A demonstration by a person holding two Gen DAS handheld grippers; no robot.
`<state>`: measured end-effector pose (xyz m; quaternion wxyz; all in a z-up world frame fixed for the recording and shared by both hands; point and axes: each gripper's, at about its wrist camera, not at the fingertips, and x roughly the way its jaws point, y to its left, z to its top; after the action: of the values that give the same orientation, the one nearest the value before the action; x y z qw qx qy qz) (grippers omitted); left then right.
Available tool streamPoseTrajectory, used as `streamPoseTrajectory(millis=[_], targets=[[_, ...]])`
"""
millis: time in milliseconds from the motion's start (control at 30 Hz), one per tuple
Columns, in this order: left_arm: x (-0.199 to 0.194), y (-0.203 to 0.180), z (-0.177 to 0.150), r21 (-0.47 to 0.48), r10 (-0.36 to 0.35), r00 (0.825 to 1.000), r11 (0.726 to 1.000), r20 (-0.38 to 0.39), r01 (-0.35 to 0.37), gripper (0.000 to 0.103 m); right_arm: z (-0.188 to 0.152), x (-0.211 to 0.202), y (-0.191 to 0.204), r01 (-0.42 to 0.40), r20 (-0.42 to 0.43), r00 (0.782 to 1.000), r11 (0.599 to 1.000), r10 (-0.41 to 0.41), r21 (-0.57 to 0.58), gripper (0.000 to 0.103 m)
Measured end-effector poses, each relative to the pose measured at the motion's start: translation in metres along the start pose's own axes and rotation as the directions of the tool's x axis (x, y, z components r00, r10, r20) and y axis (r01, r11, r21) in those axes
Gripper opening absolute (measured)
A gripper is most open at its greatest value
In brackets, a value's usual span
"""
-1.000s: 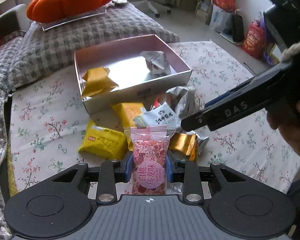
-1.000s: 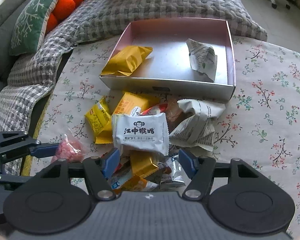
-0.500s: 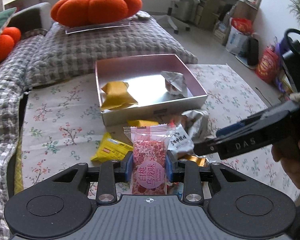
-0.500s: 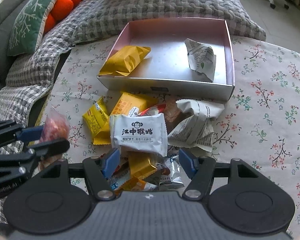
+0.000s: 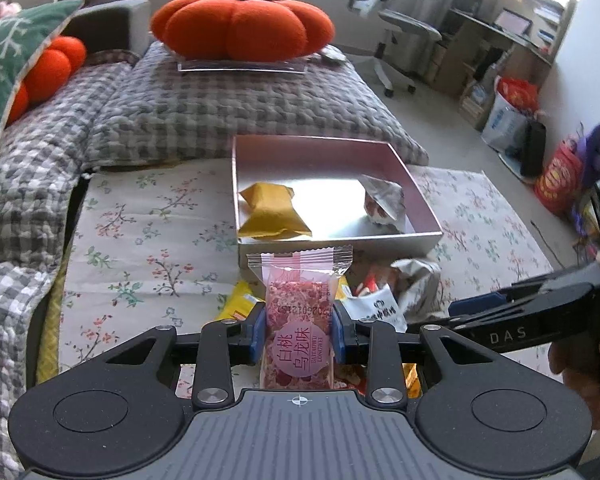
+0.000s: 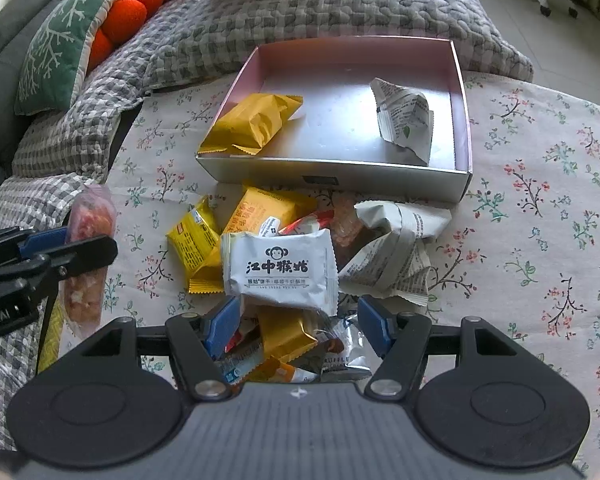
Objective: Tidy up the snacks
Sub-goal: 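Grasp the white printed snack packet with the right tool while the left tool holds the pink bag, then carry the pink bag and white packet over the pink box with both tools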
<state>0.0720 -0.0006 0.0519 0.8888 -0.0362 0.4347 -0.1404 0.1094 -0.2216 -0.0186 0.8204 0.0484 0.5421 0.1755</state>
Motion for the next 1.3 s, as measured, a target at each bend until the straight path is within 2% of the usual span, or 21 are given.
streamPoseTrajectory(millis=[200, 300, 367, 467, 733, 967, 1300], targets=[[0.002, 0.006, 0.002, -0.048, 0.005, 1.000, 0.999, 0.000, -0.005, 0.029, 0.003, 0.001, -0.003, -0.035, 0.063, 0.997, 0.999, 0.033, 0.026, 0.063], [0.003, 0.008, 0.003, -0.059, 0.017, 1.000, 0.998, 0.003, -0.016, 0.029, 0.003, 0.005, 0.002, -0.087, 0.059, 0.995, 0.996, 0.085, 0.026, 0.063], [0.004, 0.010, 0.002, -0.069, 0.024, 1.000, 0.997, -0.002, -0.024, 0.029, 0.003, 0.009, 0.009, -0.092, 0.065, 0.994, 0.996, 0.092, 0.001, 0.067], [0.008, 0.010, 0.001, -0.074, 0.039, 0.999, 0.996, -0.013, -0.040, 0.029, 0.004, 0.021, 0.019, -0.039, 0.067, 0.997, 0.998, 0.043, -0.053, 0.074], [0.014, 0.010, 0.002, -0.058, 0.061, 0.998, 0.996, -0.029, -0.062, 0.029, 0.008, 0.053, 0.017, 0.035, 0.060, 0.998, 0.996, -0.031, -0.076, 0.079], [0.013, 0.008, 0.002, -0.047, 0.068, 0.997, 0.996, -0.026, -0.070, 0.029, 0.006, 0.054, 0.028, 0.027, 0.045, 0.999, 0.992, -0.021, -0.124, 0.064], [0.014, 0.008, 0.003, -0.050, 0.079, 0.997, 0.996, -0.024, -0.080, 0.029, 0.008, 0.030, 0.027, -0.001, 0.043, 0.999, 0.993, 0.006, -0.121, 0.062]])
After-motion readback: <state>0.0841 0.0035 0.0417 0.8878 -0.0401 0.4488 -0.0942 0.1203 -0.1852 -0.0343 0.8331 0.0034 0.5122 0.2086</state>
